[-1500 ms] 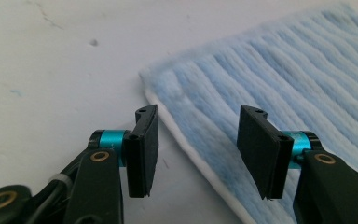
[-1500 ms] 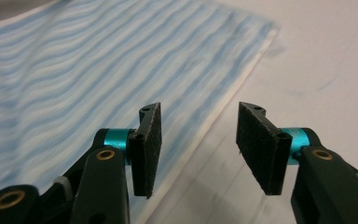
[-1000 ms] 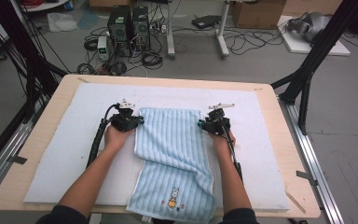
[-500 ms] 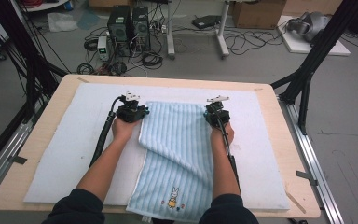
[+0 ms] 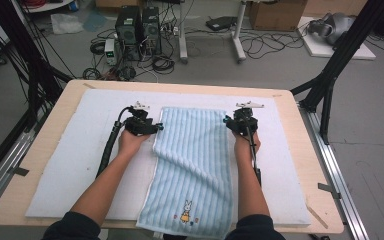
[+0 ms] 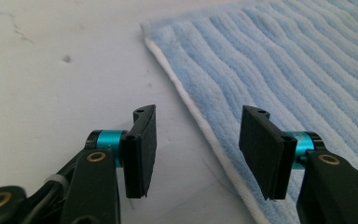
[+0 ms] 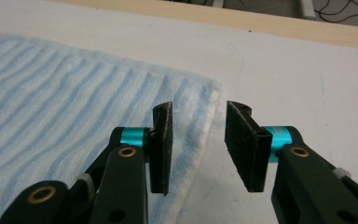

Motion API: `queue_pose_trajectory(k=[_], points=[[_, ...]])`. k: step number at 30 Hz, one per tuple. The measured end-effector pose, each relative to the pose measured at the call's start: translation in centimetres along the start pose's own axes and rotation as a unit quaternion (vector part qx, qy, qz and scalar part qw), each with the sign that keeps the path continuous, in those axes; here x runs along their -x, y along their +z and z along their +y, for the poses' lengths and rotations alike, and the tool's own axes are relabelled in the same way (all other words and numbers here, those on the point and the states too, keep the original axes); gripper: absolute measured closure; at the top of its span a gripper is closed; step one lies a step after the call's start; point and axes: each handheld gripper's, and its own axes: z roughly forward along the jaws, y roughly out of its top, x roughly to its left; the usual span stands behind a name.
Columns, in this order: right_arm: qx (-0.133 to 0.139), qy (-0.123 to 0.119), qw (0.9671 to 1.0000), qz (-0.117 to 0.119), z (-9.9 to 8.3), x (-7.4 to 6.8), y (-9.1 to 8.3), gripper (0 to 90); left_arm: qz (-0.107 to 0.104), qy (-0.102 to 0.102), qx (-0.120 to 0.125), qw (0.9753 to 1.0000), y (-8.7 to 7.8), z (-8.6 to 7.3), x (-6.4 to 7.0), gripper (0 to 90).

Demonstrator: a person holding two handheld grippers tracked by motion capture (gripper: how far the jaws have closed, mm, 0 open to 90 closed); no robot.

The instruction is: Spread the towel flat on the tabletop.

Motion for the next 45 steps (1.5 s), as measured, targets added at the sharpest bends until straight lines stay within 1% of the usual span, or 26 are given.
queue_pose_trajectory(k=[2, 3, 4, 5, 6, 8, 10, 12, 16, 19, 20, 21, 22, 23, 25, 28, 29, 31, 33, 35, 36, 38, 39, 40, 42, 45], points=[[0.005, 0.003, 1.0, 0.006, -0.1, 0.4, -0.6, 59.3, 0.006, 0.012, 0.003, 0.9999, 0.2, 0.0, 0.4, 51.5], [0.004, 0.002, 1.0, 0.005, -0.2, 0.6, -0.8, 58.5, 0.002, 0.018, 0.007, 0.9998, 0.4, 0.0, 0.6, 58.3], [0.003, 0.004, 1.0, 0.008, -0.3, 0.8, -1.0, 57.7, 0.012, 0.031, 0.006, 0.9994, 0.5, 0.0, 0.9, 62.6], [0.002, 0.006, 0.9999, 0.011, -0.5, 1.0, -1.1, 56.7, 0.012, 0.045, 0.007, 0.9989, 0.6, 0.0, 1.1, 68.3], [0.0, 0.011, 0.9999, 0.013, -0.6, 1.1, -1.3, 56.6, 0.008, 0.053, 0.006, 0.9986, 0.7, 0.1, 1.2, 83.0], [0.0, 0.014, 0.9997, 0.018, -1.0, 1.2, -1.4, 56.6, 0.015, 0.048, 0.006, 0.9987, 0.8, 0.2, 1.1, 87.1], [-0.003, 0.015, 0.9996, 0.025, -1.3, 1.0, -1.4, 56.6, 0.029, 0.024, 0.009, 0.9993, 0.9, 0.3, 0.6, 87.6], [-0.004, 0.01, 0.9995, 0.03, -1.6, 0.8, -1.4, 56.8, 0.048, -0.005, 0.014, 0.9988, 0.8, 0.4, -0.2, 87.7], [-0.005, 0.005, 0.9991, 0.042, -2.0, 0.4, -1.5, 56.9, 0.073, -0.027, 0.02, 0.9967, 0.6, 0.4, -1.4, 87.7], [-0.005, 0.008, 0.998, 0.062, -2.1, 0.0, -1.2, 57.0, 0.068, -0.06, 0.03, 0.9954, 0.4, 0.4, -2.2, 86.9], [-0.006, 0.007, 0.9974, 0.072, -2.2, -0.2, -1.0, 57.1, 0.065, -0.066, 0.032, 0.9952, 0.4, 0.3, -2.4, 83.8], [-0.009, 0.005, 0.9965, 0.082, -2.2, -0.5, -0.7, 57.3, 0.06, -0.072, 0.036, 0.995, 0.3, 0.3, -2.5, 74.5], [-0.012, 0.001, 0.9958, 0.09, -2.3, -0.8, -0.4, 57.6, 0.057, -0.07, 0.036, 0.9953, 0.1, 0.3, -2.6, 66.3], [-0.015, -0.002, 0.9952, 0.097, -2.4, -1.1, -0.2, 57.9, 0.057, -0.063, 0.036, 0.9957, 0.0, 0.2, -2.7, 62.6], [-0.02, -0.003, 0.9944, 0.103, -2.4, -1.6, 0.4, 58.5, 0.044, -0.053, 0.032, 0.9971, -0.2, 0.1, -2.8, 57.5], [-0.029, -0.012, 0.9956, 0.088, -2.2, -1.9, 1.3, 60.8, 0.022, -0.042, 0.031, 0.9984, -0.7, 0.1, -2.8, 51.9], [-0.041, -0.018, 0.9958, 0.08, -2.1, -2.0, 1.7, 64.4, 0.019, -0.035, 0.029, 0.9988, -0.9, 0.2, -2.6, 51.5], [-0.057, -0.049, 0.9952, 0.063, -1.9, -2.3, 2.4, 75.4, 0.013, -0.033, 0.042, 0.9985, -1.4, 0.2, -2.5, 50.8], [-0.063, -0.067, 0.9938, 0.063, -1.5, -2.6, 2.8, 86.0, 0.011, -0.03, 0.048, 0.9983, -1.8, 0.2, -2.4, 50.5], [-0.073, -0.092, 0.9923, 0.038, -0.8, -3.1, 3.2, 87.2, 0.01, -0.032, 0.047, 0.9983, -2.1, 0.0, -2.4, 50.3], [-0.075, -0.103, 0.9918, 0.014, -0.5, -3.2, 3.4, 87.3, 0.008, -0.033, 0.045, 0.9984, -2.2, -0.1, -2.3, 50.0], [-0.067, -0.098, 0.9926, -0.027, -0.3, -3.1, 3.7, 87.3, -0.001, -0.034, 0.03, 0.999, -2.3, -0.4, -2.1, 49.4], [-0.057, -0.084, 0.9943, -0.032, -0.4, -2.8, 3.8, 86.9, -0.007, -0.033, 0.025, 0.9991, -2.3, -0.4, -2.0, 48.1], [-0.05, -0.07, 0.9957, -0.034, -0.5, -2.6, 3.9, 85.1, -0.012, -0.03, 0.026, 0.9991, -2.2, -0.5, -1.9, 47.9], [-0.042, -0.045, 0.9978, -0.023, -0.6, -2.5, 3.8, 78.0, -0.018, -0.027, 0.032, 0.999, -2.1, -0.5, -1.5, 48.8], [-0.023, -0.047, 0.9986, -0.005, -0.3, -2.8, 2.9, 73.1, -0.016, -0.019, 0.029, 0.9993, -1.3, -0.6, -0.9, 49.9]])
